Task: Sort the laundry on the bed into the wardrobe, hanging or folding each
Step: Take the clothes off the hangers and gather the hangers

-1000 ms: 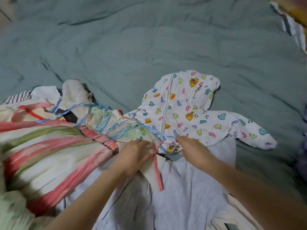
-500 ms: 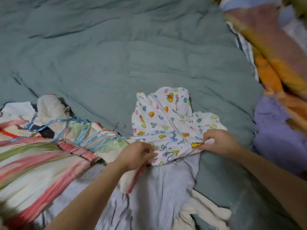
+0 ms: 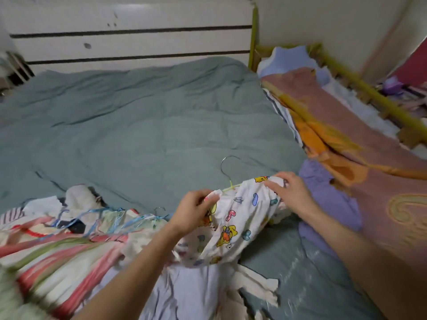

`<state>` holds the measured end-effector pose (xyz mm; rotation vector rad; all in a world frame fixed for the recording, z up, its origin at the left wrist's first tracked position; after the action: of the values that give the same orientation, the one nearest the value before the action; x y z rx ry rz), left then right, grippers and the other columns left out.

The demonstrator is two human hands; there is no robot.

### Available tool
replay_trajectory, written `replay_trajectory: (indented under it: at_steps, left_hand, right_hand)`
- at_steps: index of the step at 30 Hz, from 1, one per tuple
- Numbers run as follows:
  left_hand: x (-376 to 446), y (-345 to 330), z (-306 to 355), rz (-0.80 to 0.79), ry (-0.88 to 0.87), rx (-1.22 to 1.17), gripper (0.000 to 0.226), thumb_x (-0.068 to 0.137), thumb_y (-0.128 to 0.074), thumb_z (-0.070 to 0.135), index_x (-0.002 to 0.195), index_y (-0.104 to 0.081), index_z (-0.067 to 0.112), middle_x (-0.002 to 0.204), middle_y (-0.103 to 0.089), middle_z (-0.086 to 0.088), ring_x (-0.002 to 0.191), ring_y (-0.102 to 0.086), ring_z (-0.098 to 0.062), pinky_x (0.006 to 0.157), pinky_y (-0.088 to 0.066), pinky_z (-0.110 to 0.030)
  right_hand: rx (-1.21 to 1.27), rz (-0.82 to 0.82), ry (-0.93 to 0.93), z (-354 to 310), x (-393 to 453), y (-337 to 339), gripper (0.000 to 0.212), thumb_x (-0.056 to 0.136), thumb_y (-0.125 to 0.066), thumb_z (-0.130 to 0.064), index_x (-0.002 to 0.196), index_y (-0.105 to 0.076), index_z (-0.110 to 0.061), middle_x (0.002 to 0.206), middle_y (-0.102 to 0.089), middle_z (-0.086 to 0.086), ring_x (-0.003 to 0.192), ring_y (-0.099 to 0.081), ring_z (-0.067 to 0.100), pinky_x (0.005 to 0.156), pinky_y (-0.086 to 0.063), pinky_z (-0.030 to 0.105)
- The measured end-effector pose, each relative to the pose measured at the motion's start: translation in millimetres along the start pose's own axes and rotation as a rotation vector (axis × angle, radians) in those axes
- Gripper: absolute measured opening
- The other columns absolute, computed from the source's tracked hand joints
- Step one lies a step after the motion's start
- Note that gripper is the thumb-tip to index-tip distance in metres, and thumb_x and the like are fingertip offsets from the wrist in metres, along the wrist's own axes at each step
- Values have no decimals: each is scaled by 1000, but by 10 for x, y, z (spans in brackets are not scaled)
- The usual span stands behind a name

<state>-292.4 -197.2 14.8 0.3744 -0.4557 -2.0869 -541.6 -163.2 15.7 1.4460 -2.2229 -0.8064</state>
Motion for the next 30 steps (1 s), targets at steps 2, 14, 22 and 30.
replay_trajectory:
  at_steps: [2,14,22,30]
  left_hand:
    - [-87,63,169,83,46,-109,39,97,-56,24,67,-49,1,60,-36,-1,51,-33,-10,48,-34,-18]
    - [-490,103,739,169,150,-254,39,93,-61,27,94,-64,-11,75,-62,-15,69,-59,-22,66,-51,-36]
    - [-633,-123,782,-43,178,115,28,95,-57,29,78,-62,7,71,-59,-4,60,-53,-12,52,-42,-16]
    - [-548,-298,654,-94,162,391,28,96,-49,19,70,-43,10,66,-39,-1,65,-35,-18,54,-26,-28]
  right_hand:
    - [-22,158,59,-217,-182,177,18,81,-74,-21,96,-66,-15,98,-62,4,95,-56,18,87,-41,29]
    - [-304,7,397,-992,-950,136,42,91,-60,-19,132,-52,-22,151,-28,-1,130,-41,23,102,-45,40]
    - [-455,113,257,-665,-816,482,21,92,-52,-2,111,-63,2,118,-58,15,99,-61,35,83,-47,38]
    - [-417,24,-34,1,-863,378,20,84,-56,4,95,-72,-2,106,-60,18,97,-60,35,82,-46,35]
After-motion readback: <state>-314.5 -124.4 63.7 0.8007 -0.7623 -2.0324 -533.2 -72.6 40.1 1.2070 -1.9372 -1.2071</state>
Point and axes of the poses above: each hand's wrist, its own x-axis towards the middle knuckle, its own y-axis out of the back of the hand, z = x × y, the point moved 10 cm from there along x, towards the middle knuckle
